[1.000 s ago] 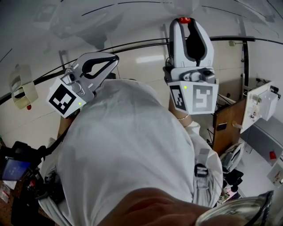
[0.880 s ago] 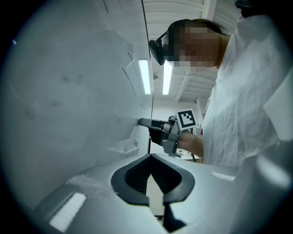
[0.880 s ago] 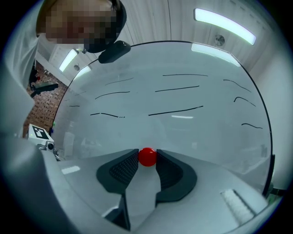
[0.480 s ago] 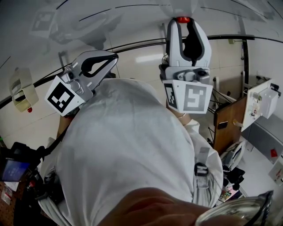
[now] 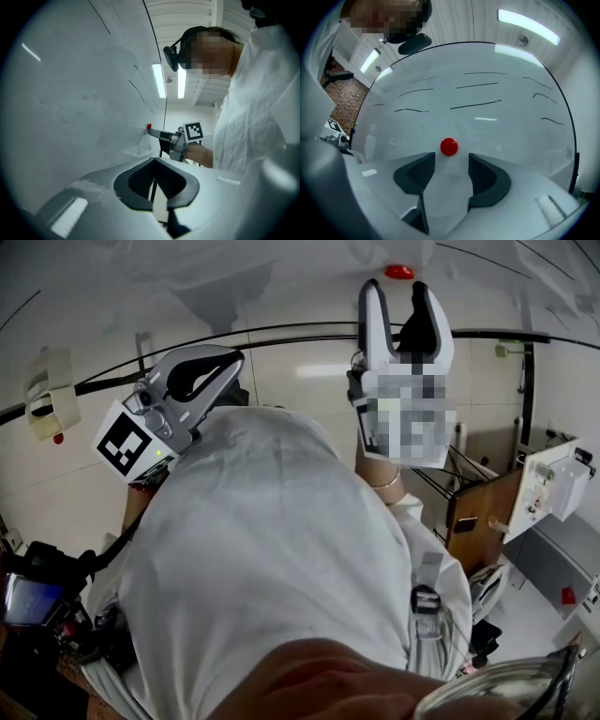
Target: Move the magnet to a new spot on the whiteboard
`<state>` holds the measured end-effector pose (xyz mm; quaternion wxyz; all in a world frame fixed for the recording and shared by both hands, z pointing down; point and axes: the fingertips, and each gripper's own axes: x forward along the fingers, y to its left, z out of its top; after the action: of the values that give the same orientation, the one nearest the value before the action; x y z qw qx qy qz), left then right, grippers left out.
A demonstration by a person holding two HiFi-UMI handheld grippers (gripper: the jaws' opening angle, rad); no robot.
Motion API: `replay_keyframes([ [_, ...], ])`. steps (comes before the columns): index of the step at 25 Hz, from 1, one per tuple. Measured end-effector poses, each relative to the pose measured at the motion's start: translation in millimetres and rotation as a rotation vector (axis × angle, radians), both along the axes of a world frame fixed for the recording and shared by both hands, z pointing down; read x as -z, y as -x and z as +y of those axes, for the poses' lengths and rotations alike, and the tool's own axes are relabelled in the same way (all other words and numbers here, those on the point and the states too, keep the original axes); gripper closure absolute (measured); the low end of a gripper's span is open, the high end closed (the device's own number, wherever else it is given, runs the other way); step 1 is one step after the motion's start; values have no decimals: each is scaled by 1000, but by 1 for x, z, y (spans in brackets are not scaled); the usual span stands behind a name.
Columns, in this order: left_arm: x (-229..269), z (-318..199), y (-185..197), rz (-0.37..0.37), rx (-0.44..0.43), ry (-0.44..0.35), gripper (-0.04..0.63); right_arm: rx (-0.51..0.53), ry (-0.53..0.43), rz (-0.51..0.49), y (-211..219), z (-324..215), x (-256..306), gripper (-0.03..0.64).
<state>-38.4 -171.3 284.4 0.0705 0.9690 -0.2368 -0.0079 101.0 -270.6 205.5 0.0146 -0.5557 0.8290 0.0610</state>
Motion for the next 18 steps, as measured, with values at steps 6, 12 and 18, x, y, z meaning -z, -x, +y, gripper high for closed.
replay_keyframes([
  [6,-9,32,-10,-15,83,22,595,71,24,-20,-9,30,-10,399],
  [12,-27,84,-32,-2,150,54,595,226,26,-47,-15,92,-34,399],
  [18,-22,123,-33,-7,177,53,595,212,36,-36,-38,138,-34,399],
])
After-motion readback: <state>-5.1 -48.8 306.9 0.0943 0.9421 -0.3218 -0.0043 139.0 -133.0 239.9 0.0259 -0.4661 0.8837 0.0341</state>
